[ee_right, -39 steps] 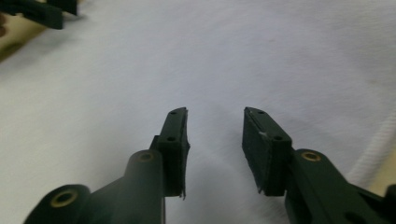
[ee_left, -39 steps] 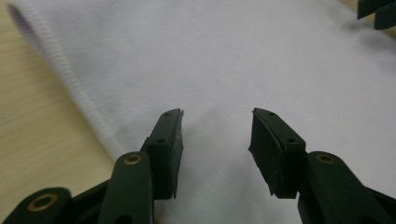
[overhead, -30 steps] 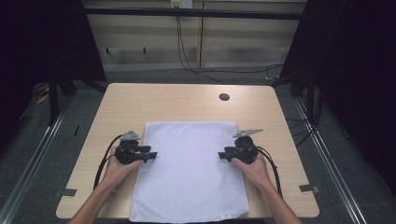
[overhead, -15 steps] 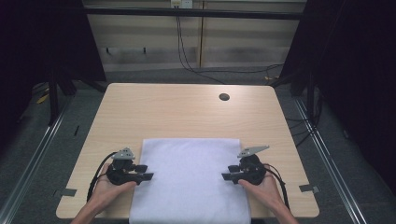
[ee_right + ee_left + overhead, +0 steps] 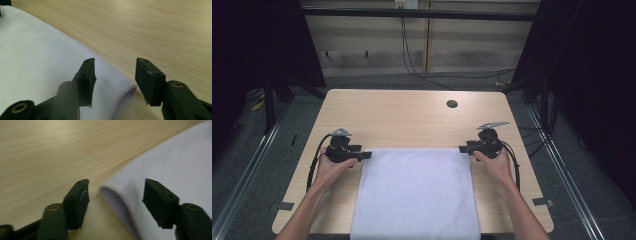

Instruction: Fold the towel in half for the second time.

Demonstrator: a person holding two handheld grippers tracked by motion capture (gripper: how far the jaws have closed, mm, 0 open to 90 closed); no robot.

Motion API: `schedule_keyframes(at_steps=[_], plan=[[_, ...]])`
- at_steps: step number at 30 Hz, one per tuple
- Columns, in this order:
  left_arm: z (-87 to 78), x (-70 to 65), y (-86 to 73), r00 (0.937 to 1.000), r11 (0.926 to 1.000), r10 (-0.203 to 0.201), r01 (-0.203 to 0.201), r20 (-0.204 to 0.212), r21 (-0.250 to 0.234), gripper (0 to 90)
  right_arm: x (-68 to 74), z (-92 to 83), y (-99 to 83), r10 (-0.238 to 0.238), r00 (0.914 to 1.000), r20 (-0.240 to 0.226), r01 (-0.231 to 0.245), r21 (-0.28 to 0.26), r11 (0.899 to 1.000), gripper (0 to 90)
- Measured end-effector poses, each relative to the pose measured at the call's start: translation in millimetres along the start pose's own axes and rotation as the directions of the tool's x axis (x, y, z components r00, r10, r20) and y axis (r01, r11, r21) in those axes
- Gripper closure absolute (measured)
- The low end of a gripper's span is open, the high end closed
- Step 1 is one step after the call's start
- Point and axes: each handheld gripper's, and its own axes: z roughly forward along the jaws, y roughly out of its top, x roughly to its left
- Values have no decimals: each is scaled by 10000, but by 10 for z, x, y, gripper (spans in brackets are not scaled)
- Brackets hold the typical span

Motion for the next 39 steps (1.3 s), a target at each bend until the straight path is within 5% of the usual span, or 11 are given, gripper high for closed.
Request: schedule_keyframes(at_steps=[7,14,19,22,25,27,31,36,39], plan=[[53,54,-1,9988,10000,13,-17,482,72,422,-102,139,-45,175,9998,-45,-173,466,9988,510],[73,46,-11,9967,9997,261,-262,767,6,529,-123,206,-99,541,9978,-383,-527,354,9980,565],[109,72,-42,9919,9998,116,-97,1266,-155,781,-138,198,-124,583,9966,-585,-561,383,9977,761],[66,75,-23,9871,9967,-189,312,1592,-752,864,-135,171,-113,589,9949,-818,-570,255,9980,842],[-4,73,106,9908,9957,-26,151,1356,-917,869,-138,96,-28,536,9948,-864,-534,43,9986,858],[-85,86,225,9906,9892,-113,310,1366,-1434,871,-146,6,87,416,9949,-924,-451,-358,9983,860],[-263,71,523,9936,9794,228,0,1109,-2021,871,-149,-216,365,229,9974,-688,-307,-1149,9929,864],[-477,34,864,9947,9579,500,-223,900,-2863,871,-164,-457,686,200,9988,-442,-294,-2235,9743,867],[-568,5,935,9950,9464,635,-356,770,-3210,871,-136,-559,812,84,9992,-384,-183,-2648,9641,867]])
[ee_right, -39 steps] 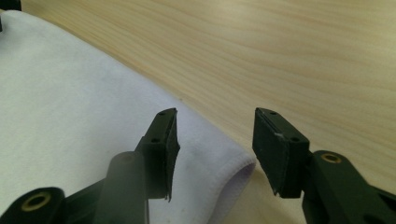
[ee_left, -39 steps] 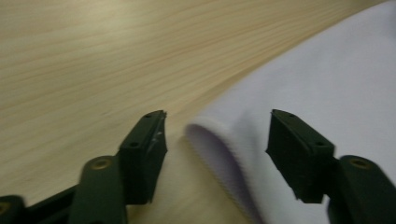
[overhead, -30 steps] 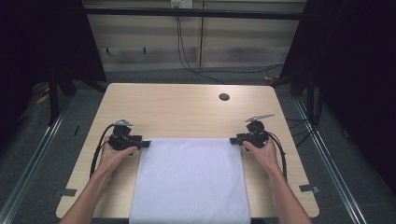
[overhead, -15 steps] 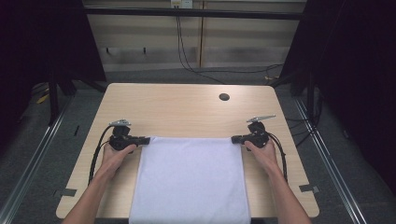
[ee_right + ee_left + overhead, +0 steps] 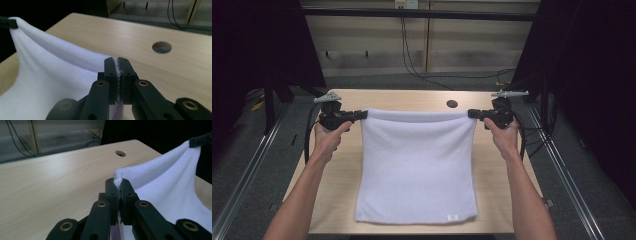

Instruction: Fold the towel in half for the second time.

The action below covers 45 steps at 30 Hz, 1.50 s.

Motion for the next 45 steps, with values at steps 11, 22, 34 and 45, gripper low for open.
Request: schedule_keyframes(at_steps=[11,22,34,45], plan=[[-396,-323,-441,9974,9979,527,-508,482,-396,870,294,-343,-400,-824,9920,-959,821,-68,9966,867],[-789,-753,-900,9901,9923,1119,-1159,848,429,865,677,-683,-937,-1243,9782,-1665,1325,394,9904,862],[-808,-937,-1506,9797,9573,1361,-1682,1469,2351,768,753,-664,-1618,-658,9731,-2207,1174,2297,9662,727],[-819,-827,-1429,9985,9852,311,-383,457,1674,490,728,-849,-1668,-207,9868,-1606,495,1773,9829,584]])
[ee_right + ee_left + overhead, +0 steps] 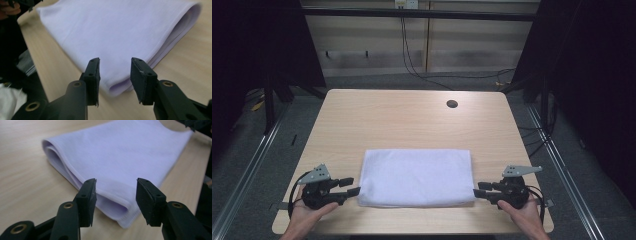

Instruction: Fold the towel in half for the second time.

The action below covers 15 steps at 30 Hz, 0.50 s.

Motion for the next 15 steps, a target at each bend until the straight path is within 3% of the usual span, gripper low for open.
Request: schedule_keyframes(at_steps=[3,6,8,9,10,11,13,15], plan=[[67,19,169,9983,9993,170,-189,-558,-337,501,-62,3,111,343,9991,239,-335,-330,9989,528],[159,86,277,9939,9972,-342,270,-1048,-695,450,-134,19,184,455,9953,856,-392,-740,9965,467],[199,143,272,9911,9963,-597,517,-1192,-691,402,-197,-10,203,691,9872,1438,-515,-1229,9911,445],[219,170,246,9878,9950,-746,646,-1366,-761,395,-229,-24,203,646,9824,1754,-421,-1289,9908,425],[252,201,217,9815,9924,-950,804,-1660,-927,385,-266,-39,189,698,9738,2164,-409,-1350,9900,396],[284,222,204,9734,9926,-1088,953,-2018,-755,387,-293,-52,168,840,9705,2260,-512,-1473,9878,392],[287,222,190,9815,9934,-1031,935,-1614,-661,362,-293,-21,134,641,9642,2574,-340,-1199,9922,372],[283,222,183,9814,9923,-1150,1064,-1534,-633,342,-274,19,100,542,9636,2620,-294,-974,9948,376]])
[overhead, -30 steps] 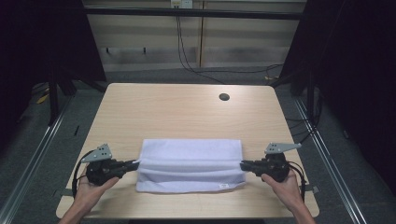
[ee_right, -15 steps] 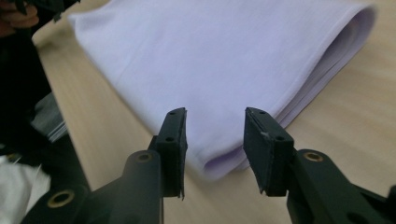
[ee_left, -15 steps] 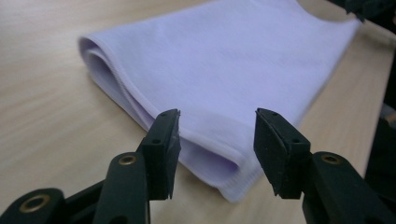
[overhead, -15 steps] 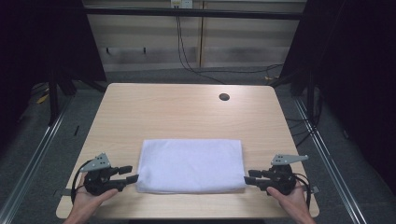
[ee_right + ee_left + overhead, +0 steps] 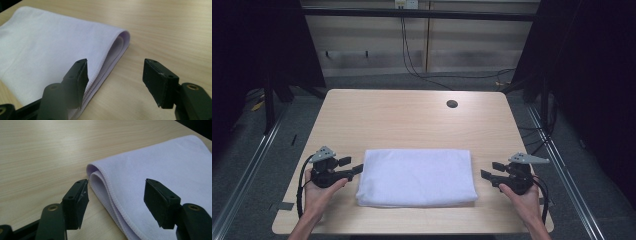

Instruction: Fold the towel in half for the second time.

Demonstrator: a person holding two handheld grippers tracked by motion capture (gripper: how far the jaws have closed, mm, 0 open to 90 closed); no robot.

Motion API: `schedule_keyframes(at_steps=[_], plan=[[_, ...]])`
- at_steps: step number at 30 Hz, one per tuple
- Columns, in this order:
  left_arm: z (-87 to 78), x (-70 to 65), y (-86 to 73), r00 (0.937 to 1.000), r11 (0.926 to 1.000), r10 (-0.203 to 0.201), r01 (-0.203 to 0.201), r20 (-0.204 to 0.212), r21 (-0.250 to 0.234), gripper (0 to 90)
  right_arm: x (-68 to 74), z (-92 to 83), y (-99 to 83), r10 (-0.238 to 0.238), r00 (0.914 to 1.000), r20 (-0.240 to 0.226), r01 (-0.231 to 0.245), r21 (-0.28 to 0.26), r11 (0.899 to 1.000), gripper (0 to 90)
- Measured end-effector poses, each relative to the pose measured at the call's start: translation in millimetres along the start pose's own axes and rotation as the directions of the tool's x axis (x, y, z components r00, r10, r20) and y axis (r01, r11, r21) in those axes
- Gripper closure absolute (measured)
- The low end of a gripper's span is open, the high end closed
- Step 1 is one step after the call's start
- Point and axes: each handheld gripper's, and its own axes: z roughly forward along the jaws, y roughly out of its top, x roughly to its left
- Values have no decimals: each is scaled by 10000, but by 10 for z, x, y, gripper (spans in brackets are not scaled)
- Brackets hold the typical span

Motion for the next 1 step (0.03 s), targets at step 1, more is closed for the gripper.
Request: schedule_keyframes(at_steps=[1], plan=[[-3,-9,8,9999,10000,-5,5,116,10,312,9,18,-26,17,9999,144,-17,7,10000,372]])
